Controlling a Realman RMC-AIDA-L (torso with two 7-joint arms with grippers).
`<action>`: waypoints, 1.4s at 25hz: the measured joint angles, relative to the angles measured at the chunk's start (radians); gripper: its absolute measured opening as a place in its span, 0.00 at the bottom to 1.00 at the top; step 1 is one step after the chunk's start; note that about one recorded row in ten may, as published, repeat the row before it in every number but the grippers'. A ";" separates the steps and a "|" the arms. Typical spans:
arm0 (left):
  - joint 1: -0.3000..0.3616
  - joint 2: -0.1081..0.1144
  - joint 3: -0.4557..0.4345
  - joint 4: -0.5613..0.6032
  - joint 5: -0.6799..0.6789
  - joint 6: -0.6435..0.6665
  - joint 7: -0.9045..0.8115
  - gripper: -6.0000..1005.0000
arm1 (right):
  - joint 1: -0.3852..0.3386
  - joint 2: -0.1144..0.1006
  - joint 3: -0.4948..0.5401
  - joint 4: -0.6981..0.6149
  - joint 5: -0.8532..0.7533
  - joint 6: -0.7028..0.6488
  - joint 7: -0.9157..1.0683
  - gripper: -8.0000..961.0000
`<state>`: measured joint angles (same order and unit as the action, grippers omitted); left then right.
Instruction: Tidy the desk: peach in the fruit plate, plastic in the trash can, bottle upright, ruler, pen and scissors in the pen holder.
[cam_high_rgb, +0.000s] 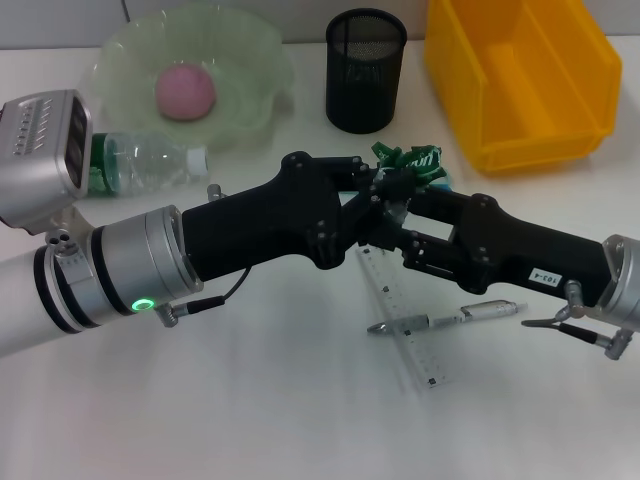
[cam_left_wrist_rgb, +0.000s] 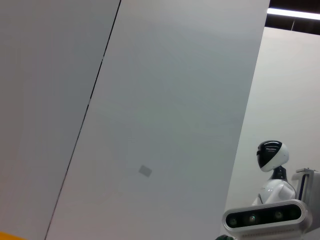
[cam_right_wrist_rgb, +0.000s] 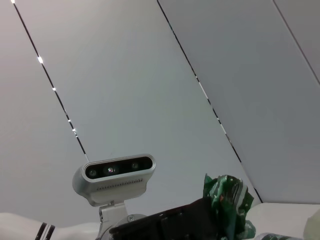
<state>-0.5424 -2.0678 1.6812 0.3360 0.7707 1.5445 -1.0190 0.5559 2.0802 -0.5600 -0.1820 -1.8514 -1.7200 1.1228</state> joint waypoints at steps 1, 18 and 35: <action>0.000 0.000 0.000 0.000 0.000 0.000 0.000 0.08 | 0.002 0.000 0.000 0.000 0.000 0.001 0.000 0.83; -0.007 -0.002 0.000 -0.007 -0.004 -0.014 -0.002 0.08 | 0.022 0.000 -0.015 0.021 0.000 0.007 0.002 0.44; -0.009 -0.002 0.000 -0.007 -0.005 -0.014 -0.002 0.10 | 0.016 0.001 -0.015 0.020 0.003 -0.010 -0.020 0.07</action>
<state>-0.5509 -2.0693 1.6812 0.3286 0.7660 1.5309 -1.0207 0.5723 2.0817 -0.5754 -0.1618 -1.8487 -1.7299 1.1029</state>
